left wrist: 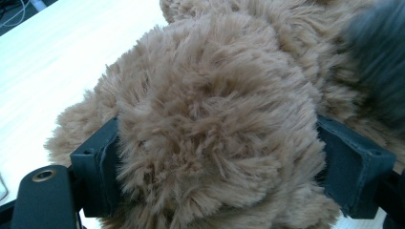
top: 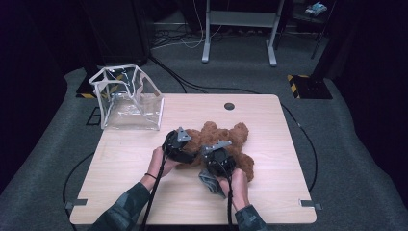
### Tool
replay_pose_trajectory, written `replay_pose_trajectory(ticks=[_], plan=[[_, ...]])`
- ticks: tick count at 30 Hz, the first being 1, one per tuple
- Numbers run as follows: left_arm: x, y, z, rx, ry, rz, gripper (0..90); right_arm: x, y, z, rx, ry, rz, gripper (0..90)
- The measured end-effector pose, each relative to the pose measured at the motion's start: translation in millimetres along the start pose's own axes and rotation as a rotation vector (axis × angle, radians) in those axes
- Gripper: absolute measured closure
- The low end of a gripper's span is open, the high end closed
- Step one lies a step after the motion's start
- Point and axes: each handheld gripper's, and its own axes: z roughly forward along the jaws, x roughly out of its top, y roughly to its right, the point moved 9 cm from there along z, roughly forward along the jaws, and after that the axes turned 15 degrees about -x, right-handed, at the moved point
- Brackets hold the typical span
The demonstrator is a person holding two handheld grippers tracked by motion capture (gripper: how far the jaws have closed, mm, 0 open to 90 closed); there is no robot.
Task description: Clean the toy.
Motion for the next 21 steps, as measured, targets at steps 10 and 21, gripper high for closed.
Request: replay_pose_trajectory(ticks=[10, 21], plan=[[0.6, -1.3, -0.3, -0.019, 0.015, -0.011, 15.4, -55.3, -4.2, 8.3, 0.015, -0.096, -0.004, 75.0], [0.6, -1.8, -2.6, -0.035, 0.011, -0.015, 15.4, 6.0, -13.4, -24.6, 0.052, 0.050, 0.057, 74.4]])
